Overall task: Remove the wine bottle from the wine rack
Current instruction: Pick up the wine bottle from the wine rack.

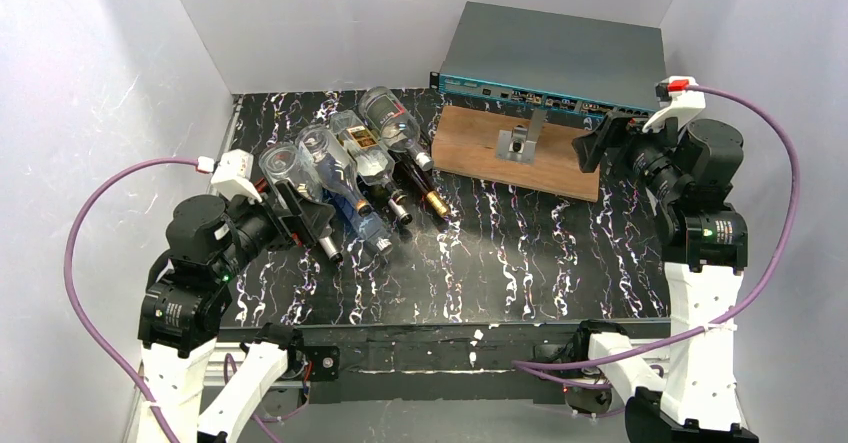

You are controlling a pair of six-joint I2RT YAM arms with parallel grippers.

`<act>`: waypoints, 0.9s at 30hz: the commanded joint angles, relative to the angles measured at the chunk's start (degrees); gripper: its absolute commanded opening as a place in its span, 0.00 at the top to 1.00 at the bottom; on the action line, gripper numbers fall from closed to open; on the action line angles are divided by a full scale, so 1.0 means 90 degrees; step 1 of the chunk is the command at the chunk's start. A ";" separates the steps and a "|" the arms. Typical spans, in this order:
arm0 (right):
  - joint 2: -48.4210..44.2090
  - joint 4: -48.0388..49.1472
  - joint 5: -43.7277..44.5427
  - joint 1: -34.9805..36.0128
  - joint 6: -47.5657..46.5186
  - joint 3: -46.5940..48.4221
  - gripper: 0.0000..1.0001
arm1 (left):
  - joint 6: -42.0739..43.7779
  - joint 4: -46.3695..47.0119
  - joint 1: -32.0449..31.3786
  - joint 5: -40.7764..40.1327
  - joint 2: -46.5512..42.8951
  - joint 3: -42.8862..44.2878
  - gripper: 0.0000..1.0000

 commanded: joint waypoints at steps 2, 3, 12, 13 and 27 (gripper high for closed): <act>-0.0162 0.0051 0.0062 -0.0079 0.0092 0.0131 0.00 | -0.0390 -0.0044 0.0023 0.0289 0.0092 -0.0025 0.01; -0.0187 0.0054 0.0031 -0.0085 0.0097 0.0099 0.00 | -0.0476 -0.0038 0.0023 0.0306 0.0102 -0.0043 0.01; -0.0127 0.0113 -0.0458 -0.0085 -0.0017 -0.0091 0.00 | -0.0717 0.0246 0.0025 0.0692 0.0073 -0.0549 0.01; -0.0140 0.0145 -0.0585 -0.0085 -0.0133 -0.0166 0.00 | -0.0698 0.0250 0.0024 0.0789 0.0117 -0.0578 0.01; -0.0180 -0.0092 -0.3340 -0.0086 -0.2652 -0.1540 0.00 | -0.0845 -0.0016 -0.2505 -0.1623 0.1192 -0.0483 0.01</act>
